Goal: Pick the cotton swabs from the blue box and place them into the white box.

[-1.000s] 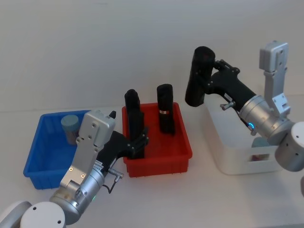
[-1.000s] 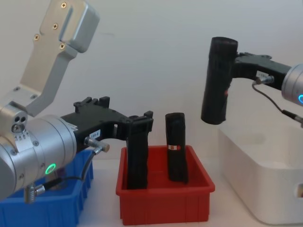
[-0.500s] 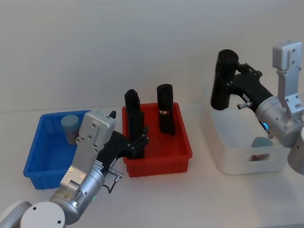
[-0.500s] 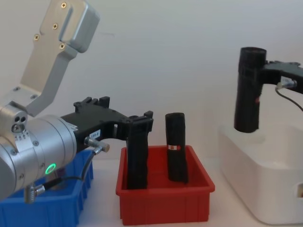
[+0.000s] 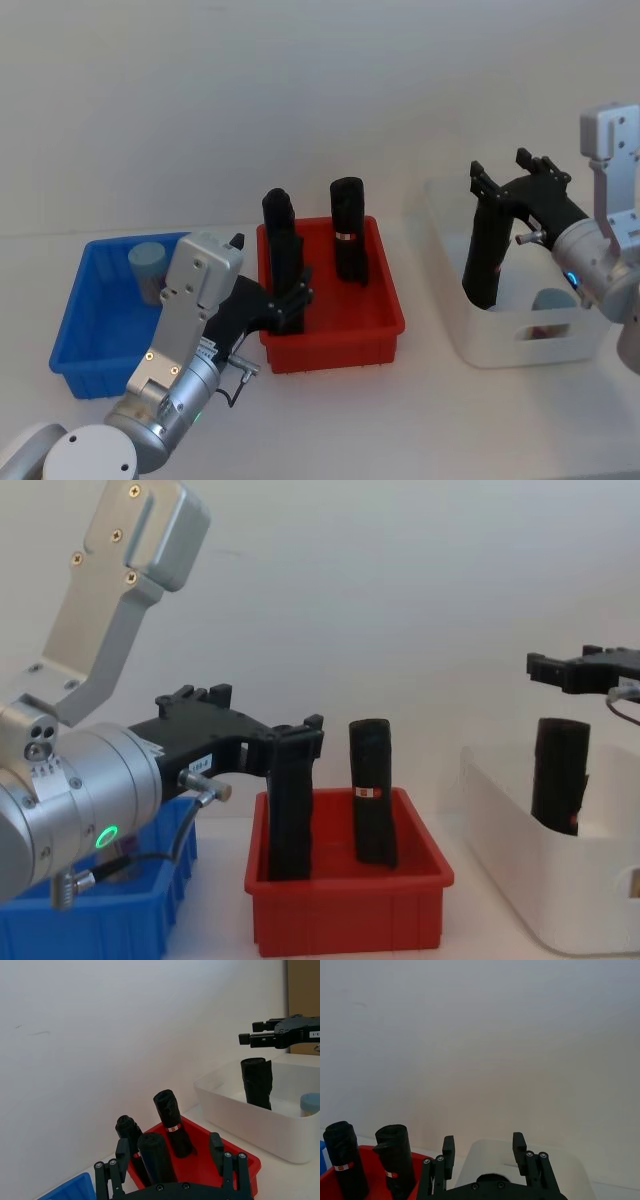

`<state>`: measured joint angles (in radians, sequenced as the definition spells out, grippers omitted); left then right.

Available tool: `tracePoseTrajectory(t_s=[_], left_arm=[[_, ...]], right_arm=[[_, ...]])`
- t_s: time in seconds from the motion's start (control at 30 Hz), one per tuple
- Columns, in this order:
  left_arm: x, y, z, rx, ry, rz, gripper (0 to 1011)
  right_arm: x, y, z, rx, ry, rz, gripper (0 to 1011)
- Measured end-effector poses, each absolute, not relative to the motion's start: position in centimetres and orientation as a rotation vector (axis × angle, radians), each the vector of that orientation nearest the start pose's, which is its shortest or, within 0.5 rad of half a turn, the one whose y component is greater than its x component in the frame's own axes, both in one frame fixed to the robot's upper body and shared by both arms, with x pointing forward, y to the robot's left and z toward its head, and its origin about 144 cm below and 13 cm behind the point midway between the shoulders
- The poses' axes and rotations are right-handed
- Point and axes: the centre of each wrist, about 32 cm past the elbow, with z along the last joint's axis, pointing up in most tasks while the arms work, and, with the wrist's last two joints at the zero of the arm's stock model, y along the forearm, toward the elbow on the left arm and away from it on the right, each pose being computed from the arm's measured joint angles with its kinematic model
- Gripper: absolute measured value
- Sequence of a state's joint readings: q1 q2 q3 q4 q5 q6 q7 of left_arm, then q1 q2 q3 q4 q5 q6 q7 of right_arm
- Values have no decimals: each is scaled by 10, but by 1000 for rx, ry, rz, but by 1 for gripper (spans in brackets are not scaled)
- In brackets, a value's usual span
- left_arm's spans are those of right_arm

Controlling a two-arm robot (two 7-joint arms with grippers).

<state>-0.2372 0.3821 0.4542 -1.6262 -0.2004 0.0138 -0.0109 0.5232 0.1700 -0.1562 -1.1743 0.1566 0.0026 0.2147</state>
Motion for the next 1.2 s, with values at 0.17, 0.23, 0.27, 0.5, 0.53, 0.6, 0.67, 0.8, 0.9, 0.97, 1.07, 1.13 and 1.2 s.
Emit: tracePoseTrajectory(t_s=[0.17,0.23,0.27,0.5,0.53,0.6,0.67,0.8,0.9,0.97,1.07,1.13,1.2], left_arm=[[492,198,1204,61,-268,1124,1004],[492,198,1204,61,-268,1124,1004],[492,198,1204,61,-268,1124,1004],[492,198,1204,61,-268,1124,1004],[492,198,1204,61,-268,1124,1004],[492,198,1204,61,-268,1124,1004],[492,198,1204,61,-268,1124,1004],[492,198,1204,61,-268,1124,1004],[492,198,1204,61,-268,1124,1004],[492,198,1204,61,-268,1124,1004],[492,198,1204,61,-268,1124,1004],[492,198,1204,61,-268,1124,1004],[492,198,1204,61,-268,1124,1004]], right_arm=[[599,-255,1221,6,-123,-1288,836],[599,-255,1220,4,-122,-1289,907],[599,-255,1220,3,-121,-1289,939],[599,-257,1219,-1,-117,-1291,1002],[599,-257,1219,-1,-117,-1291,1002],[599,-257,1219,-2,-116,-1292,1002],[599,-257,1218,-3,-116,-1291,1002],[599,-258,1218,-3,-115,-1292,1002],[599,-258,1218,-4,-115,-1292,1002],[599,-258,1218,-4,-114,-1292,1002],[598,-258,1218,-5,-113,-1292,1002],[598,-258,1217,-5,-113,-1292,1002],[598,-258,1217,-6,-113,-1292,1002]])
